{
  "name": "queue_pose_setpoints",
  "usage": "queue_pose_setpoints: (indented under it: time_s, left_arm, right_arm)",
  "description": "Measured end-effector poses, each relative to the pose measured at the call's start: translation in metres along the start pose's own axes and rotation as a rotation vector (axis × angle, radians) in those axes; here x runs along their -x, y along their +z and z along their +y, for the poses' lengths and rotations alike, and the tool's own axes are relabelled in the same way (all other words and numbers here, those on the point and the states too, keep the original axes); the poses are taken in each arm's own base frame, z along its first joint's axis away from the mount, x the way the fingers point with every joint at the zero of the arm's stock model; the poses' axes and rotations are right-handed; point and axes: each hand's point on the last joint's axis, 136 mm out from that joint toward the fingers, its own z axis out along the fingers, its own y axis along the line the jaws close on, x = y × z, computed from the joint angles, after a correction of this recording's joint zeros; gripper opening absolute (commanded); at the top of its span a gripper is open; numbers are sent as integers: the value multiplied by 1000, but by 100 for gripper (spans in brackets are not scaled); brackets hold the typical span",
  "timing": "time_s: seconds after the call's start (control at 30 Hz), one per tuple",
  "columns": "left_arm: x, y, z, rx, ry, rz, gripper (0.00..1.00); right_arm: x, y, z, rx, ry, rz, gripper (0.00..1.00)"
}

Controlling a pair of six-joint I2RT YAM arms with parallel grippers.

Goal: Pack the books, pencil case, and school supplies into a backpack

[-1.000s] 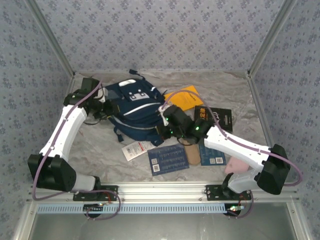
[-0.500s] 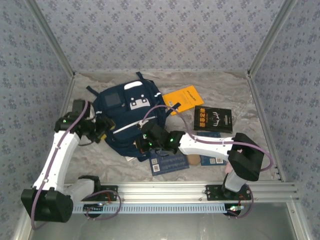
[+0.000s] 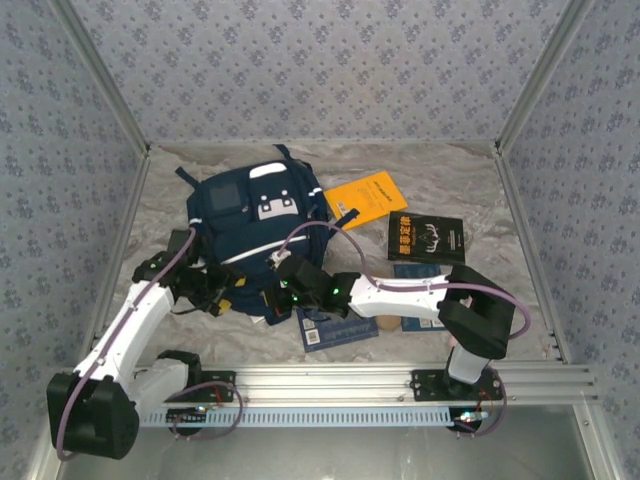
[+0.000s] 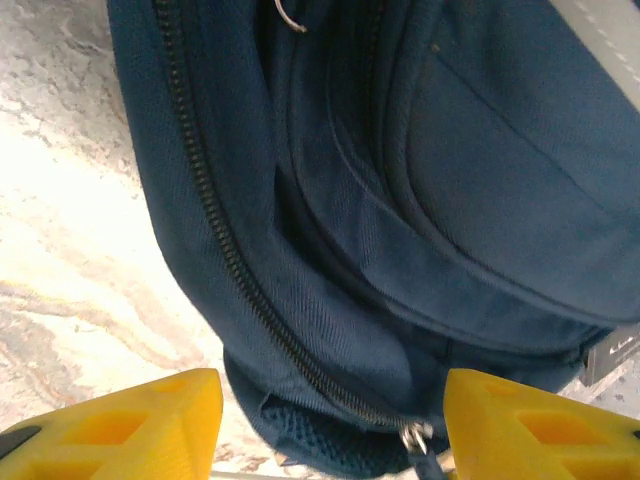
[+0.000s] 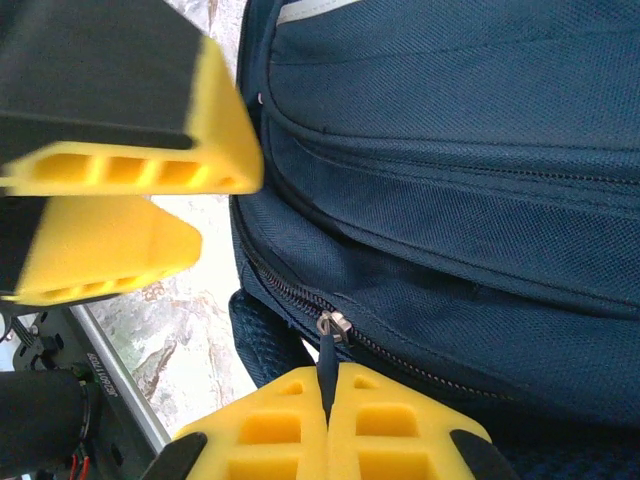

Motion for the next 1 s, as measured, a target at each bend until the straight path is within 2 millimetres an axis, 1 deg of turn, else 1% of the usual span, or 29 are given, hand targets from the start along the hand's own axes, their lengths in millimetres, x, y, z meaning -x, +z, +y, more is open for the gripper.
queue_pose_setpoints:
  time_s: [0.13, 0.23, 0.53, 0.7, 0.87, 1.0]
  left_arm:
    - [3, 12, -1, 13, -18, 10, 59]
    - [5, 17, -1, 20, -21, 9, 53]
    - [10, 28, 12, 79, -35, -5, 21]
    - [11, 33, 16, 104, -30, 6, 0]
    - [11, 31, 15, 103, -22, 1, 0]
    - [11, 25, 12, 90, -12, -8, 0]
  right_arm:
    - [-2, 2, 2, 4, -5, 1, 0]
    - [-5, 4, 2, -2, -7, 6, 0]
    - [-9, 3, 0, -38, -57, 22, 0]
    - [-13, -1, -5, -64, -81, 43, 0]
    - [-10, -12, -8, -91, -112, 40, 0]
    - [-7, -19, -12, -108, -131, 40, 0]
